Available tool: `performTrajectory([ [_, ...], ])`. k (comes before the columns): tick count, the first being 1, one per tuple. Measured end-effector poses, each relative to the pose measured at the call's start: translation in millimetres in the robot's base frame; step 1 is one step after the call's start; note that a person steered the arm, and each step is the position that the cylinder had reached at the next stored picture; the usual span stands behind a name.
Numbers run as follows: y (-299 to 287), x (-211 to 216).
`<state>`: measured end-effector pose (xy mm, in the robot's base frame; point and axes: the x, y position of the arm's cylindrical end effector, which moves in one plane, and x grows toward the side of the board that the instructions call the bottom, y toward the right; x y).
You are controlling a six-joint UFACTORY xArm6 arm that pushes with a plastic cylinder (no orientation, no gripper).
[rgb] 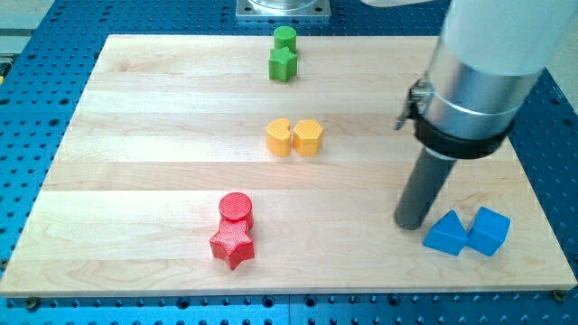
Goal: Move the red star slightly to the left
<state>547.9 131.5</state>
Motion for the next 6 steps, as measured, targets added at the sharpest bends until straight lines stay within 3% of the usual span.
performTrajectory([
  [1,-48,-25],
  [3,-97,-12],
  [5,-124,42],
  [6,-152,44],
])
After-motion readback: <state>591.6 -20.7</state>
